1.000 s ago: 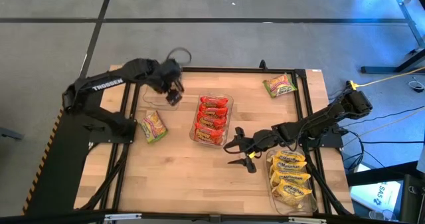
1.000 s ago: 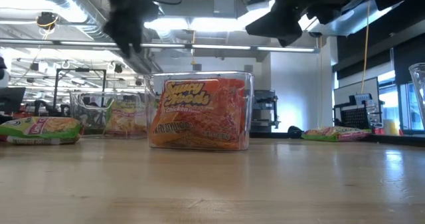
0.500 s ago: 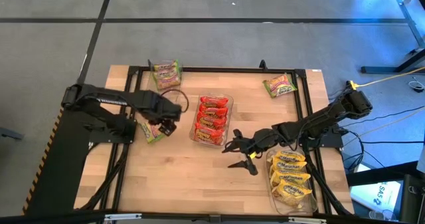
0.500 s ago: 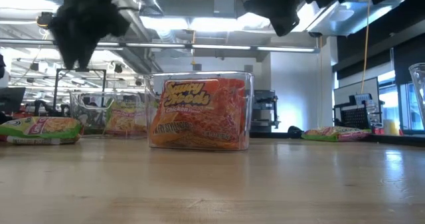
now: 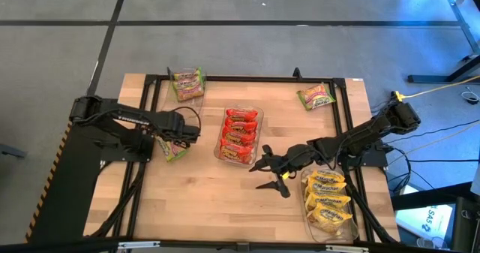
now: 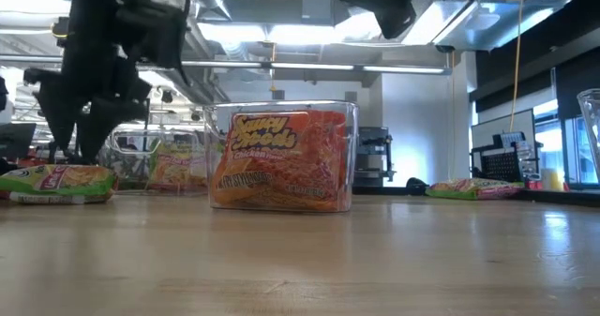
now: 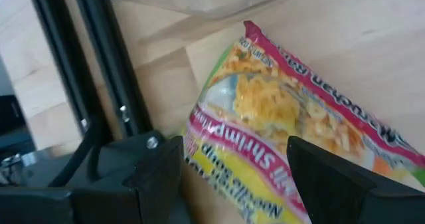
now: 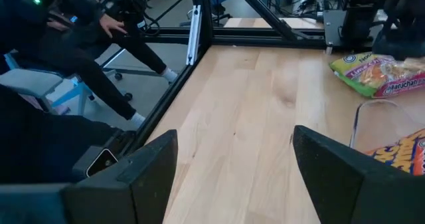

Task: Sort Maruchan noodles
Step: Move the green noodle pack on the table

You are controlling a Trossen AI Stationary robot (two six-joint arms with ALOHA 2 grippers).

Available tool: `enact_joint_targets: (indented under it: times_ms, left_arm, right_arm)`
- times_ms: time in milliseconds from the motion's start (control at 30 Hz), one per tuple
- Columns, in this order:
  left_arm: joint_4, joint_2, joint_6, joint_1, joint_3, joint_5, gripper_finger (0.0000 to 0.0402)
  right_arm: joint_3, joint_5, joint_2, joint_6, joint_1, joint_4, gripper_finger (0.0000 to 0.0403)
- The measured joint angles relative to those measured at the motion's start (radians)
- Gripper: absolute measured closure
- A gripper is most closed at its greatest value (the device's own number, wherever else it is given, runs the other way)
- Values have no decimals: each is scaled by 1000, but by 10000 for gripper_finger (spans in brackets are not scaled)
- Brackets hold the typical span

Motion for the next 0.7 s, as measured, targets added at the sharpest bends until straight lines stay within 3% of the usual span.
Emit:
enact_joint_targets:
  times_ms: [200, 367, 500, 700]
  left_arm:
    - [158, -2, 18, -6, -83, 2, 139]
    - [211, 0, 53, -71, -65, 18, 139]
    - [266, 1, 110, -155, -45, 40, 139]
    - [503, 1, 193, -329, -67, 49, 139]
  right_arm:
    - [0, 0, 0, -23, -1, 0, 130]
    - [0, 0, 0, -27, -1, -1, 130]
    - [0, 0, 0, -41, -1, -2, 130]
    - [0, 0, 0, -41, -1, -2, 130]
